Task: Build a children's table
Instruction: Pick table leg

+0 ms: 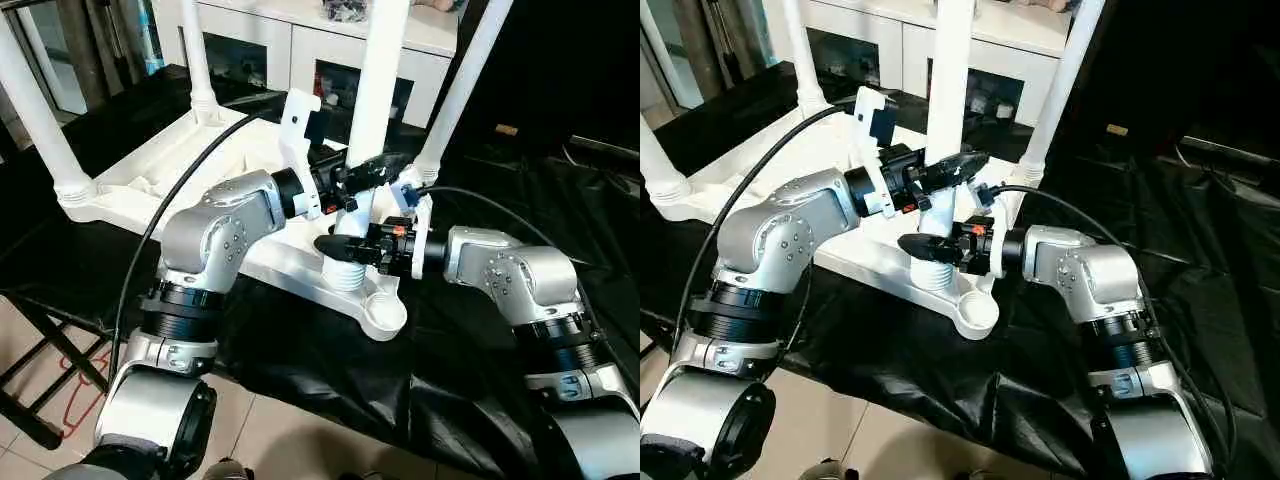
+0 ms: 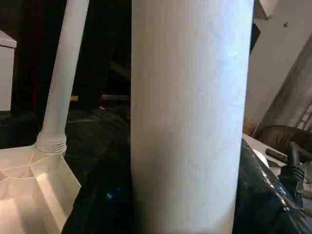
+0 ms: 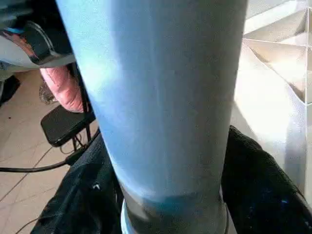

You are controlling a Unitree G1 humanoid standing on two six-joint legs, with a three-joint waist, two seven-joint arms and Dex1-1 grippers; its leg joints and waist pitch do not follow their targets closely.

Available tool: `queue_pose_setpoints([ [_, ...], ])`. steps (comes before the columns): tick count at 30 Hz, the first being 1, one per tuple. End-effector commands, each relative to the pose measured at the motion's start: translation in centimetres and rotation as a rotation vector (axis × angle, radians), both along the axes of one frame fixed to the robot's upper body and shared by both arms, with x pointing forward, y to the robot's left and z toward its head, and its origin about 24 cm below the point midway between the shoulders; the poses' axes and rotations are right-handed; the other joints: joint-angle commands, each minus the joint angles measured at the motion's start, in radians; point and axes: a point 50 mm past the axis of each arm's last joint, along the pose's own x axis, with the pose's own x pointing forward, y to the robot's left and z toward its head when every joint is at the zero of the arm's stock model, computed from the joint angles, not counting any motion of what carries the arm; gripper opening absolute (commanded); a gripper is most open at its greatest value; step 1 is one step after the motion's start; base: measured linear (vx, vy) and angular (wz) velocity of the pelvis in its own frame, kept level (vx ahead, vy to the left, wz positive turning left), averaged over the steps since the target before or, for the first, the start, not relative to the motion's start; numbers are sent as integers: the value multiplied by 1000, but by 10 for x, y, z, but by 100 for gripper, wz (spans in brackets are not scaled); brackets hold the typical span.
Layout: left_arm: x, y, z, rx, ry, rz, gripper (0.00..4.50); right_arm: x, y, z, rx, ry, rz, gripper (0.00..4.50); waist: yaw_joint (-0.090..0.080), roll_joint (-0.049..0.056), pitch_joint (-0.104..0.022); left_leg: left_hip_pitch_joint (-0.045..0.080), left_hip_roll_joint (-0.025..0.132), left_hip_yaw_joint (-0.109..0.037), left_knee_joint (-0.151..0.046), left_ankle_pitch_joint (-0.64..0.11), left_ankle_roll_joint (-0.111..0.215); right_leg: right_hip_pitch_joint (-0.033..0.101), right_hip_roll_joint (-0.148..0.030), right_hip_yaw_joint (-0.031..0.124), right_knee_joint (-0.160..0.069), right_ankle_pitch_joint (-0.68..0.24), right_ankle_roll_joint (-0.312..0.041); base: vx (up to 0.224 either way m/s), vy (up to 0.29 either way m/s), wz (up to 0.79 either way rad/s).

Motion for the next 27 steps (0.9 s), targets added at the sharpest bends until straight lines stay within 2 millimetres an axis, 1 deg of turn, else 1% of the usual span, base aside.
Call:
queue_pose_setpoints([
  [1, -3, -8, 9, 0, -37, -46, 188, 4, -7, 8, 31, -26, -34, 281, 3, 0, -82, 18, 38, -18, -66, -119, -8, 63, -81, 47, -61, -252, -154, 0, 0, 0],
  [2, -3, -8, 9, 0, -37, -46, 188, 4, -7, 8, 31, -27, -33, 281, 3, 2, -82, 18, 39, -18, -66, -117, -8, 62, -82, 47, -61, -249, -155, 0, 0, 0],
  [7, -4, -8, 9, 2, -35, -52, 188, 3, -7, 8, 31, -27, -27, 281, 3, 2, -83, 18, 39, -18, -65, -114, -7, 62, -81, 47, -60, -243, -158, 0, 0, 0],
  [8, -4, -8, 9, 2, -34, -52, 188, 3, -7, 8, 31, -27, -27, 281, 3, 0, -83, 18, 39, -18, -66, -114, -7, 63, -81, 47, -60, -242, -158, 0, 0, 0],
  [14, -4, -7, 8, 8, -33, -59, 188, 3, -8, 8, 24, -35, -24, 281, 3, 1, -82, 19, 39, -18, -66, -120, -8, 62, -81, 47, -61, -252, -155, 0, 0, 0],
  [15, -5, -7, 8, 9, -32, -61, 188, 3, -8, 9, 24, -36, -23, 281, 4, 3, -82, 19, 39, -19, -66, -118, -9, 62, -82, 47, -61, -250, -156, 0, 0, 0],
  [20, -5, -8, 7, 15, -32, -68, 188, 3, -8, 8, 22, -39, -20, 281, 3, 4, -82, 19, 39, -18, -66, -119, -9, 63, -81, 47, -60, -241, -161, 0, 0, 0],
  [22, -5, -8, 7, 15, -31, -71, 188, 3, -7, 8, 21, -39, -18, 253, 3, 4, -83, 18, 38, -19, -66, -120, -10, 63, -81, 46, -60, -244, -159, 0, 0, 0],
  [23, -6, -8, 7, 15, -31, -72, 188, 2, -8, 8, 21, -39, -17, 253, 3, 4, -82, 18, 39, -19, -66, -123, -10, 63, -81, 46, -61, -246, -159, 0, 0, 0],
  [24, -6, -8, 7, 16, -30, -73, 188, 2, -7, 7, 21, -40, -16, 243, 3, 4, -82, 18, 39, -19, -66, -122, -10, 63, -81, 46, -60, -246, -159, 0, 0, 0],
  [25, -6, -8, 7, 16, -30, -73, 188, 2, -7, 7, 21, -40, -16, 224, 3, 5, -83, 19, 39, -19, -66, -124, -11, 62, -82, 46, -60, -245, -158, 0, 0, 0],
  [27, -6, -8, 7, 16, -29, -72, 188, 1, -6, 7, 24, -42, -12, 219, 3, 6, -83, 19, 39, -19, -66, -122, -11, 63, -81, 46, -60, -240, -161, 0, 0, 0],
])
